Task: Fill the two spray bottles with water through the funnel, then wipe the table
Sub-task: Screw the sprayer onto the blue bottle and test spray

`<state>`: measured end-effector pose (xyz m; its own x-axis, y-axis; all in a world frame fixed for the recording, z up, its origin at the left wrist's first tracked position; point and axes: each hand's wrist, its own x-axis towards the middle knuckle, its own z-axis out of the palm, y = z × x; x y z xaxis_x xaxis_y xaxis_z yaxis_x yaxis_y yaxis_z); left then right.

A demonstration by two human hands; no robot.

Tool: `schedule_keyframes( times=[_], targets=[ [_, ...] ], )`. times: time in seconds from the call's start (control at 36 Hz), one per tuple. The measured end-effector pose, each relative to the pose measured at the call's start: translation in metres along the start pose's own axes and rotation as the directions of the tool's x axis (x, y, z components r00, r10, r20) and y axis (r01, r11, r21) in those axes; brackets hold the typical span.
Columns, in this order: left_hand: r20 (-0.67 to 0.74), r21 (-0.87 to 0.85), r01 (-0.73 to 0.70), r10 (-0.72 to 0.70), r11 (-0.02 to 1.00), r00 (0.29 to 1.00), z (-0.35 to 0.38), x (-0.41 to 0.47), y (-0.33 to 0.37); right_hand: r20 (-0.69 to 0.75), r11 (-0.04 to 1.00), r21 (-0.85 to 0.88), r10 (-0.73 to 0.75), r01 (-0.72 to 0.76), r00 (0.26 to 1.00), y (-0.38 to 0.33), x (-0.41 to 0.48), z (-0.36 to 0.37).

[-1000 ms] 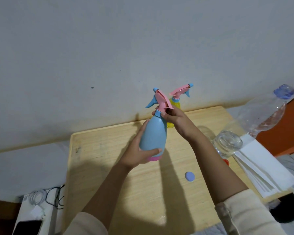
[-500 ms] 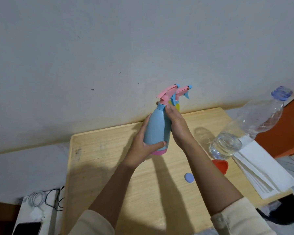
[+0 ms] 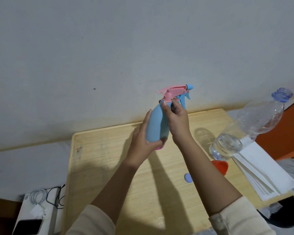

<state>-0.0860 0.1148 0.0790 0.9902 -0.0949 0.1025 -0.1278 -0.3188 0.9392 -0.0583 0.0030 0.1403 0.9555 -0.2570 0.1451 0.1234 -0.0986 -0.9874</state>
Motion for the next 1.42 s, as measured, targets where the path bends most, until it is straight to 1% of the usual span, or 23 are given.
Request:
schedule_keyframes(
  times=[0.11, 0.19, 0.25, 0.31, 0.39, 0.44, 0.53, 0.61, 0.75, 0.92, 1.06, 1.17, 1.19, 1.25, 1.28, 1.31, 1.33, 1.39, 1.42],
  targets=[
    [-0.074, 0.19, 0.001, 0.014, 0.982, 0.997, 0.008, -0.006, 0.001, -0.09, 0.998, -0.067, 0.002, -0.008, 0.996, 0.003, -0.002, 0.005],
    [-0.058, 0.242, -0.008, 0.023, 0.97, 0.998, 0.012, -0.011, 0.005, -0.092, 0.999, -0.04, 0.014, -0.018, 0.996, 0.004, -0.004, 0.0],
    [-0.011, 0.248, -0.017, 0.021, 0.969, 1.0, 0.008, -0.011, 0.006, -0.03, 0.999, 0.028, 0.041, -0.04, 0.999, 0.002, -0.005, -0.009],
    [0.075, 0.238, -0.042, 0.025, 0.97, 0.997, -0.001, -0.012, 0.006, 0.075, 0.991, 0.089, 0.089, -0.096, 0.993, -0.003, -0.006, -0.022],
    [0.239, 0.105, -0.035, 0.008, 0.994, 0.971, -0.008, -0.017, 0.006, 0.252, 0.975, 0.155, 0.119, -0.162, 0.96, -0.009, -0.007, -0.04],
    [0.262, 0.043, -0.02, 0.008, 0.999, 0.965, -0.008, -0.024, 0.008, 0.315, 0.972, 0.166, 0.109, -0.168, 0.943, -0.016, -0.01, -0.048],
    [0.202, 0.02, -0.036, 0.032, 0.999, 0.979, 0.003, -0.037, 0.019, 0.317, 0.978, 0.148, 0.094, -0.147, 0.944, -0.026, -0.017, -0.053],
    [0.142, -0.009, -0.034, 0.035, 0.999, 0.989, 0.02, -0.055, 0.029, 0.314, 0.991, 0.088, 0.068, -0.1, 0.947, -0.033, -0.026, -0.06],
    [-0.009, -0.003, -0.014, 0.014, 1.0, 1.0, 0.053, -0.094, 0.04, 0.339, 1.0, 0.01, 0.02, -0.025, 0.941, -0.033, -0.051, -0.077],
    [-0.184, 0.012, 0.028, -0.025, 1.0, 0.983, 0.091, -0.143, 0.05, 0.365, 0.993, -0.066, -0.066, 0.097, 0.929, -0.029, -0.084, -0.1],
    [-0.271, 0.048, 0.052, -0.037, 0.997, 0.962, 0.111, -0.178, 0.058, 0.371, 0.988, -0.091, -0.085, 0.128, 0.925, -0.025, -0.112, -0.116],
    [-0.361, 0.089, 0.084, -0.047, 0.992, 0.932, 0.123, -0.2, 0.064, 0.3, 0.987, -0.056, -0.126, 0.149, 0.946, -0.019, -0.137, -0.123],
    [-0.386, 0.091, 0.091, -0.049, 0.992, 0.921, 0.125, -0.205, 0.064, 0.248, 0.987, -0.059, -0.13, 0.149, 0.96, -0.018, -0.144, -0.124],
    [-0.418, 0.097, 0.11, -0.06, 0.989, 0.907, 0.128, -0.215, 0.061, 0.139, 0.976, -0.089, -0.188, 0.201, 0.972, -0.017, -0.155, -0.125],
    [-0.431, 0.111, 0.125, -0.066, 0.986, 0.9, 0.129, -0.221, 0.059, 0.125, 0.969, -0.115, -0.207, 0.221, 0.97, -0.016, -0.158, -0.123],
    [-0.445, 0.138, 0.137, -0.062, 0.981, 0.893, 0.13, -0.225, 0.056, 0.149, 0.967, -0.137, -0.194, 0.215, 0.97, -0.017, -0.161, -0.121],
    [-0.458, 0.175, 0.14, -0.045, 0.975, 0.888, 0.131, -0.23, 0.054, 0.195, 0.972, -0.151, -0.148, 0.179, 0.97, -0.017, -0.162, -0.118],
    [-0.467, 0.254, 0.131, 0.003, 0.958, 0.884, 0.132, -0.237, 0.049, 0.278, 0.986, -0.127, -0.066, 0.104, 0.958, -0.017, -0.16, -0.11],
    [-0.467, 0.277, 0.129, 0.016, 0.952, 0.884, 0.131, -0.241, 0.047, 0.294, 0.99, -0.106, -0.055, 0.09, 0.954, -0.019, -0.16, -0.106]
  ],
)
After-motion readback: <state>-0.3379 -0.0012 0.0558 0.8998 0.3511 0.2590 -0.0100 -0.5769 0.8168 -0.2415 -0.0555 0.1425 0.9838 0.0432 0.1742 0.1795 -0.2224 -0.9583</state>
